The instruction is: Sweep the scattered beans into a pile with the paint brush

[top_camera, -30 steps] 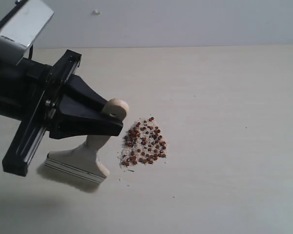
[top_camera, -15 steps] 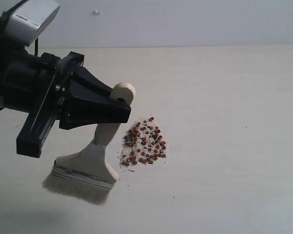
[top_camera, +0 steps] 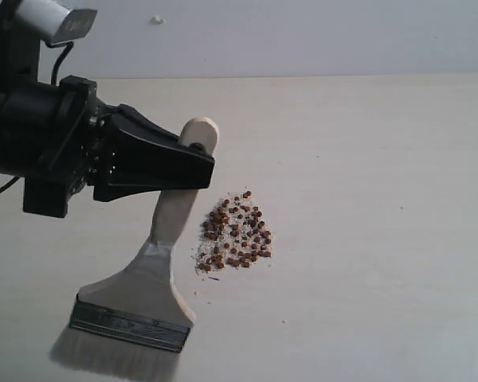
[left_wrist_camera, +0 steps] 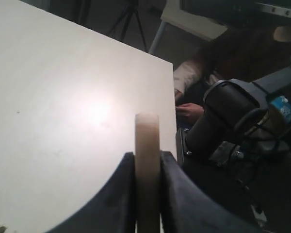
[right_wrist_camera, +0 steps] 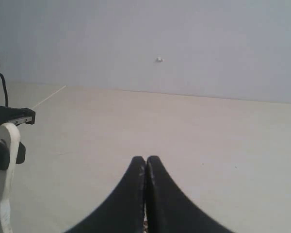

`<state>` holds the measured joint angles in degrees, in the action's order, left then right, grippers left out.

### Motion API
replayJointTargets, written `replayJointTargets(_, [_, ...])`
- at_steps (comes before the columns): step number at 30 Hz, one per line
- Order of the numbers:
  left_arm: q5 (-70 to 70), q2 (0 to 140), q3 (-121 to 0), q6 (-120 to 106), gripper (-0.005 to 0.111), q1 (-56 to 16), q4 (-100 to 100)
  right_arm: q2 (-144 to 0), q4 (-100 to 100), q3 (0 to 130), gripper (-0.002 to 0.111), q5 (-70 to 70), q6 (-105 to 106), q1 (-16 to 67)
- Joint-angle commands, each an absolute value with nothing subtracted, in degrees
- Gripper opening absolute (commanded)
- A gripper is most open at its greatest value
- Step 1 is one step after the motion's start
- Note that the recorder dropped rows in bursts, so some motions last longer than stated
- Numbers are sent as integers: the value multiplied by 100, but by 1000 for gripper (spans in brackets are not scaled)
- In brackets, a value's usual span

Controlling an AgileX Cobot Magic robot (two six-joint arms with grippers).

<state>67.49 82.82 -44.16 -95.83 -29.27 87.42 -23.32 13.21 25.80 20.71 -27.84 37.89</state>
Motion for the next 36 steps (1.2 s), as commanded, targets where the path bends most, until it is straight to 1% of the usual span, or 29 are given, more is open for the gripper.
replayJointTargets(1, [5131, 7629, -4181, -9012, 0, -2966, 9245, -2320, 1329, 2557, 0, 2001, -2777, 3801])
replayJointTargets(3, [4347, 7286, -4049, -9028, 0, -3079, 9577, -2320, 1329, 2557, 0, 2001, -2777, 3801])
replayJointTargets(6, [3219, 6712, -3823, -9437, 0, -3490, 9995, -2320, 1329, 2557, 0, 2001, -2777, 3801])
replayJointTargets(11, [637, 5910, -3691, -9052, 0, -4539, 9995, -2320, 1329, 2557, 0, 2001, -2777, 3801])
replayJointTargets(16, [-1750, 5634, -3665, -8391, 0, -5434, 9995, -2320, 1329, 2557, 0, 2001, -2777, 3801])
replayJointTargets(19, [-3269, 5672, -3622, -7556, 0, -5990, 9551, -2320, 1329, 2557, 0, 2001, -2777, 3801])
replayJointTargets(21, [-4373, 5738, -3442, -6337, 0, -6434, 8816, -2320, 1329, 2557, 0, 2001, -2777, 3801])
replayJointTargets(24, [-5670, 5808, -2998, -4225, 0, -7143, 7622, -2320, 1329, 2557, 0, 2001, -2777, 3801])
replayJointTargets(27, [-6242, 5986, -2607, -3247, 0, -7601, 6662, -2320, 1329, 2557, 0, 2001, -2777, 3801])
replayJointTargets(29, [-6135, 6079, -2511, -3100, 0, -7712, 6390, -2320, 1329, 2557, 0, 2001, -2777, 3801])
replayJointTargets(30, [-5988, 6117, -2487, -3113, 0, -7740, 6337, -2320, 1329, 2557, 0, 2001, -2777, 3801])
replayJointTargets(34, [-4509, 6205, -2487, -3128, 0, -7740, 6297, -2320, 1329, 2557, 0, 2001, -2777, 3801])
replayJointTargets(36, [-4160, 6205, -2487, -3128, 0, -7740, 6297, -2320, 1329, 2557, 0, 2001, -2777, 3801])
